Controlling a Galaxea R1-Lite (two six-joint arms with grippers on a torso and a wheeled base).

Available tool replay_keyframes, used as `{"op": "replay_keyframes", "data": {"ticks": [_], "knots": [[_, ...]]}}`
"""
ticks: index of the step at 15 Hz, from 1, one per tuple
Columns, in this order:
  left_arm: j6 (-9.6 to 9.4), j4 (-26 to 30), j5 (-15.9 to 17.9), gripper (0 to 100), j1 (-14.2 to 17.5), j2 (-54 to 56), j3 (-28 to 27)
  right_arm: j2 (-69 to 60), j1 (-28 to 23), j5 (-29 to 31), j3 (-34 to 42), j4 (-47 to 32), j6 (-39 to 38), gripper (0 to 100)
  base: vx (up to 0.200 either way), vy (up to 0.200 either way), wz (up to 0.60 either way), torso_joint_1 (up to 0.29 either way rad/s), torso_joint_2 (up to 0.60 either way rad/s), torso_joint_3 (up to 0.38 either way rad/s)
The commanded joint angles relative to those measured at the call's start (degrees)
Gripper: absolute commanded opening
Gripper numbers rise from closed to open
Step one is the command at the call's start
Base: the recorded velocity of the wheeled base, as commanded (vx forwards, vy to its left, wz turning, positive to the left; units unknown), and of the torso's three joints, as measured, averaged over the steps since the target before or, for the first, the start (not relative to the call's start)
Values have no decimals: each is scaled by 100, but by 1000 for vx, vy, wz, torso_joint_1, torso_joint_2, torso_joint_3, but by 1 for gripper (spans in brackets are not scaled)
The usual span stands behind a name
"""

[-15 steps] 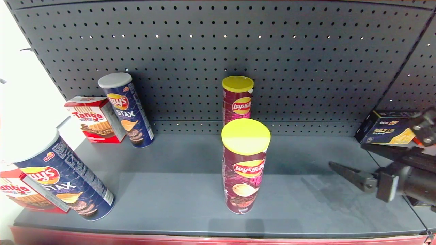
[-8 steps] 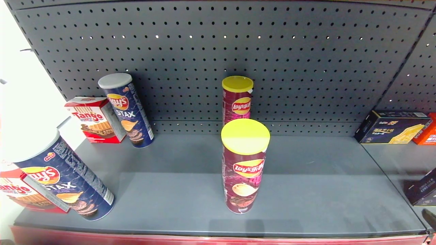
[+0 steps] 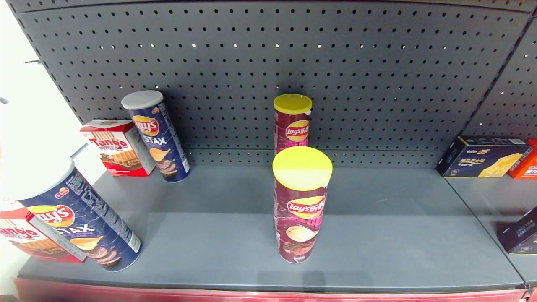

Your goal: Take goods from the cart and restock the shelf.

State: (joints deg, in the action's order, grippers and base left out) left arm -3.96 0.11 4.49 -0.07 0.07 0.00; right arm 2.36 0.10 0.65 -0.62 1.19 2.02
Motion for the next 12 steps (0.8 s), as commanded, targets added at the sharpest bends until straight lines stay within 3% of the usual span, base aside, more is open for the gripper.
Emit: {"op": "replay_keyframes", "data": {"ticks": [1,9,12], "knots": [[1,-2,0,100,-1,-7,0,-236,-27,401,62,-155,-176,100,0,0,0,0,0,0],[1,7,0,100,-1,-7,0,-236,-19,296,53,-146,-158,100,0,0,0,0,0,0],[159,-2,-18,100,7,-7,0,-236,-19,287,62,-137,-158,100,0,0,0,0,0,0]]}}
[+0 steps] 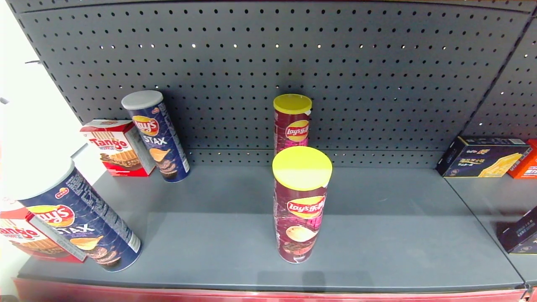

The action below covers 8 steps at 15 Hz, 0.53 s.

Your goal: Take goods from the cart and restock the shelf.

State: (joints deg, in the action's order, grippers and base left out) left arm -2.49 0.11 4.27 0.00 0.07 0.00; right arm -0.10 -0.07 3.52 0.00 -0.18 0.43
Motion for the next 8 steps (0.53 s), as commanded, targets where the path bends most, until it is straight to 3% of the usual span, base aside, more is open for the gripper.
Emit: {"op": "replay_keyframes", "data": {"ticks": [1,3,4,8], "knots": [[11,-2,4,100,0,-7,0,10,-1,-1,0,1,1,100,0,0,0,0,0,0],[20,-2,4,100,0,-7,0,10,-1,-36,0,1,10,100,0,0,0,0,0,0],[29,-2,-14,100,0,-7,0,10,-1,-115,0,1,10,100,-200,0,0,2,2,2],[64,-11,-22,100,0,-7,0,10,-1,-115,0,1,10,100,0,0,0,0,0,0]]}}
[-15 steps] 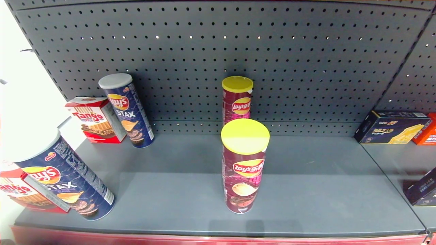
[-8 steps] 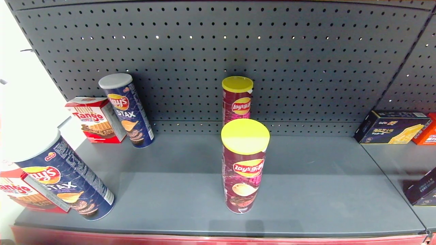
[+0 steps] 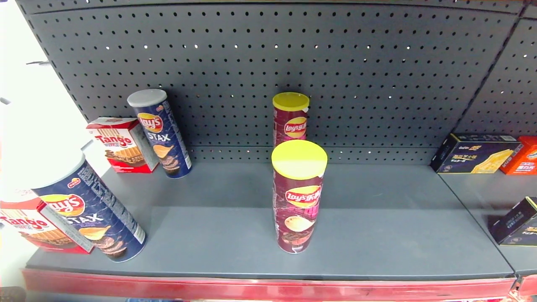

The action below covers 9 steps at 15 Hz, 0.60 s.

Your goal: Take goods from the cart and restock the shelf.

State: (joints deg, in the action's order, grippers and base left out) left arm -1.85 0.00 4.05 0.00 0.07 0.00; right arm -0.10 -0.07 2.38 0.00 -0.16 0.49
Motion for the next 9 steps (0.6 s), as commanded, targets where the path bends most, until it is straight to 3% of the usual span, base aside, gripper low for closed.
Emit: {"op": "replay_keyframes", "data": {"ticks": [1,9], "knots": [[1,0,0,100,0,-7,0,10,-1,0,0,-2,4,100,0,0,0,0,0,0],[1,0,0,100,0,-7,0,10,-1,8,0,-2,-22,100,0,0,0,0,0,0]]}}
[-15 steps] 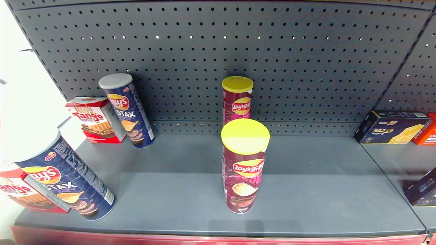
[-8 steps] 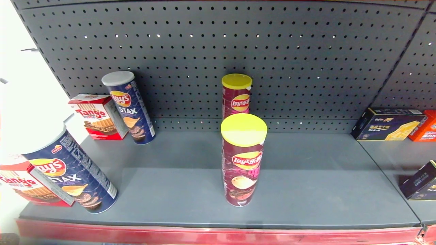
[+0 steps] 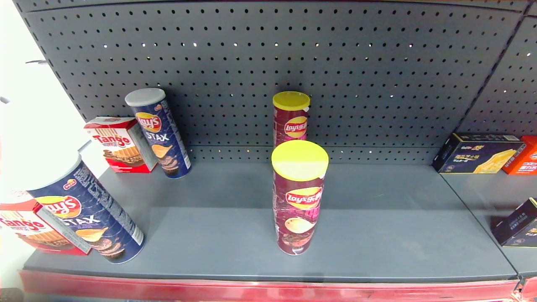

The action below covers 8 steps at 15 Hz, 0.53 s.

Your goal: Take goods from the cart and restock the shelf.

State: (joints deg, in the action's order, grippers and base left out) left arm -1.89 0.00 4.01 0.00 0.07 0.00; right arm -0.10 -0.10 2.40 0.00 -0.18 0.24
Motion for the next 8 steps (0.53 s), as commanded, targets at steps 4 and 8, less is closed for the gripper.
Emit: {"op": "replay_keyframes", "data": {"ticks": [4,8], "knots": [[4,0,3,100,0,-7,0,10,1,6,0,1,2,100,0,0,0,0,0,0],[4,0,3,100,0,-7,0,10,1,6,0,1,20,100,0,0,0,0,0,0]]}}
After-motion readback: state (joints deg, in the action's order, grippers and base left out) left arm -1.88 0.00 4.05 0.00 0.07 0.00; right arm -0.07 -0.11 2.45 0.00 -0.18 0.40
